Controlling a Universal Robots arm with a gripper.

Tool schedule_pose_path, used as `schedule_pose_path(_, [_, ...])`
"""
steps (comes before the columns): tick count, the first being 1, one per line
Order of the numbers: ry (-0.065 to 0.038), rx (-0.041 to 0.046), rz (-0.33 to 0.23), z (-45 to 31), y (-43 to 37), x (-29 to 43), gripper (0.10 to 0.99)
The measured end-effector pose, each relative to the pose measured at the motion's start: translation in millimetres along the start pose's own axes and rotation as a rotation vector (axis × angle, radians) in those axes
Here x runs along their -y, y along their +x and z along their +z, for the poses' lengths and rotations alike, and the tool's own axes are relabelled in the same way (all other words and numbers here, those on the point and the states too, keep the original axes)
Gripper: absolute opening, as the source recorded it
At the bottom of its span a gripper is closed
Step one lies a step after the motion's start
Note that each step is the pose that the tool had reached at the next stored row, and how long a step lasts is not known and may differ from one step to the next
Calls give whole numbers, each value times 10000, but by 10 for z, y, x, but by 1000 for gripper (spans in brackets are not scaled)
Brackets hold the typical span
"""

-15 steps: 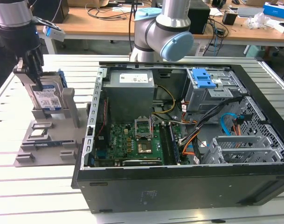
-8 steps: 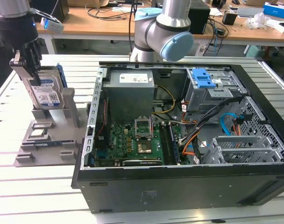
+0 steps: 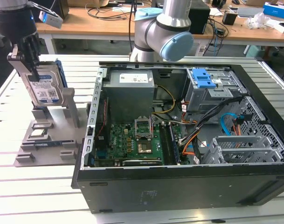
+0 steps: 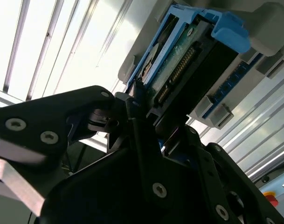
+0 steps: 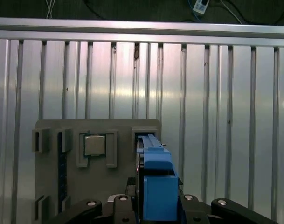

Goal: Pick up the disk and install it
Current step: 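Pick up the disk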

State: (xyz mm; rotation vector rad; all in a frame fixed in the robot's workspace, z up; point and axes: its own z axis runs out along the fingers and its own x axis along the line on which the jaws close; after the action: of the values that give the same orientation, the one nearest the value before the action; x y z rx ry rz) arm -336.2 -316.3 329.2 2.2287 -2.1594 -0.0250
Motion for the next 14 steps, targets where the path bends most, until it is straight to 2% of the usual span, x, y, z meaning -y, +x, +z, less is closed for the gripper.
schedule_pose_path(10, [0,0,-1,-159,-22,-4,369])
schedule_pose_path(14, [0,0,0,-247,-33,-7,369])
